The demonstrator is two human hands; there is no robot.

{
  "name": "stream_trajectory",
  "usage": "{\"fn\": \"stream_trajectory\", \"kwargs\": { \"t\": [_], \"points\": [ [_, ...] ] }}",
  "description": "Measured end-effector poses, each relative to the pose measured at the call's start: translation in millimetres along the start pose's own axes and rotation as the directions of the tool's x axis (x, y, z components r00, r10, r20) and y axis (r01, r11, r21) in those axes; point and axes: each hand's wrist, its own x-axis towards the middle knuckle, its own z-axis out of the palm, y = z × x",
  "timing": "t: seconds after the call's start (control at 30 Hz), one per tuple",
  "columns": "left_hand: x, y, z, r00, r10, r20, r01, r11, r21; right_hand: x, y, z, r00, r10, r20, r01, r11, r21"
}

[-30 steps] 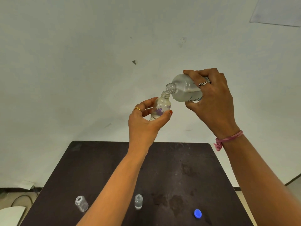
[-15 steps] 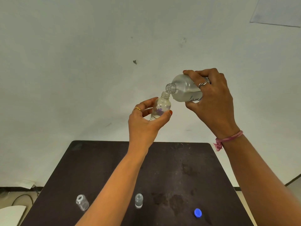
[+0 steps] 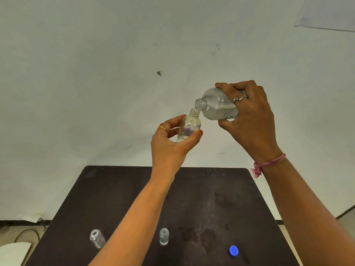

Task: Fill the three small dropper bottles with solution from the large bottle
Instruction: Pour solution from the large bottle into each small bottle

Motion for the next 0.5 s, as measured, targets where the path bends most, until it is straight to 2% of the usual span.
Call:
{"fn": "stream_trajectory", "kwargs": {
  "t": [0.5],
  "points": [
    [0.2, -1.5, 0.5, 1.000, 0.001, 0.000, -0.001, 1.000, 0.010, 0.8, -1.3, 0.4, 1.000, 0.005, 0.012, -0.005, 1.000, -0.012]
  ]
}}
